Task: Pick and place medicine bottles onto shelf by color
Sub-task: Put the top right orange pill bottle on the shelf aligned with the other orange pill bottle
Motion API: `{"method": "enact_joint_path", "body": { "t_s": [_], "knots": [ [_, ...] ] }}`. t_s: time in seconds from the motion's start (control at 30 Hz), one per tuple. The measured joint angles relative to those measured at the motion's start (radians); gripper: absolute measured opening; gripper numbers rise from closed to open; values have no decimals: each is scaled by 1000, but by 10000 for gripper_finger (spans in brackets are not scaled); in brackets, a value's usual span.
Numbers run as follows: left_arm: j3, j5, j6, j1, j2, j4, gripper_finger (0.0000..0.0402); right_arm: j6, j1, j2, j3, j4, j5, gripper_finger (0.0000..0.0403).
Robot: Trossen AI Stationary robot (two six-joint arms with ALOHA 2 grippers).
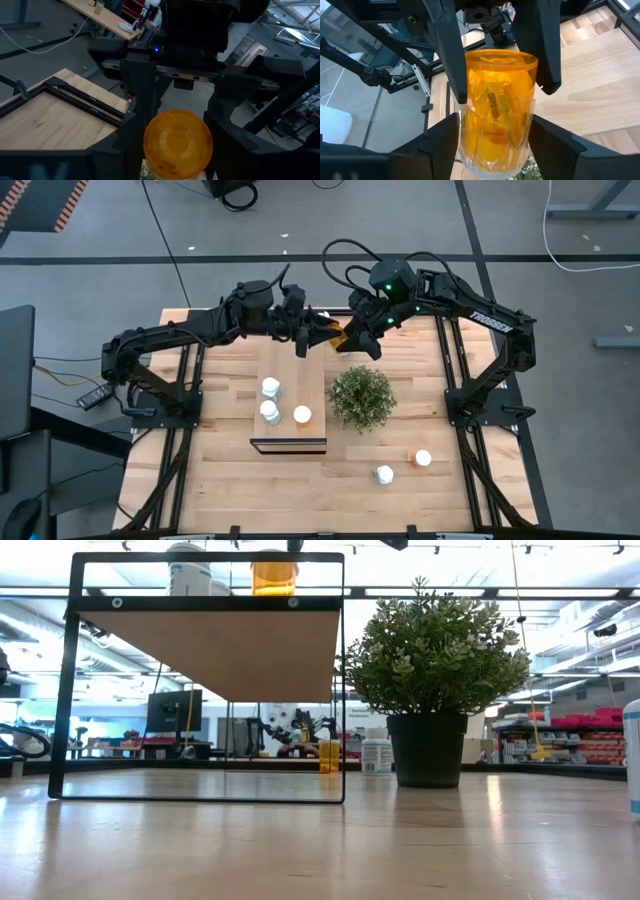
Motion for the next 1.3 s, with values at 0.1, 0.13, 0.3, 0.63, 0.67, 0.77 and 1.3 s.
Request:
{"method": "enact_joint_path", "body": {
  "t_s": [0.1,0.13,0.3,0.63,0.67,0.77,1.3],
  "knots": [
    [0,-1,0,0,0,1,186,5,-1,0,0,-1,-1,245],
    [0,-2,0,0,0,1,191,6,-4,0,0,-1,-3,250],
    [0,2,0,1,0,3,203,8,-24,-6,0,-5,-11,283],
    [0,11,-150,45,0,116,188,-1,-88,-87,0,-3,-57,317],
    [0,16,-176,53,0,135,192,-5,-91,-100,0,-3,-57,317],
    [0,33,-260,75,0,178,203,-33,-99,-136,0,-1,-39,317],
    [0,-129,-461,130,0,501,204,-473,55,-176,0,371,468,317]
  ]
}}
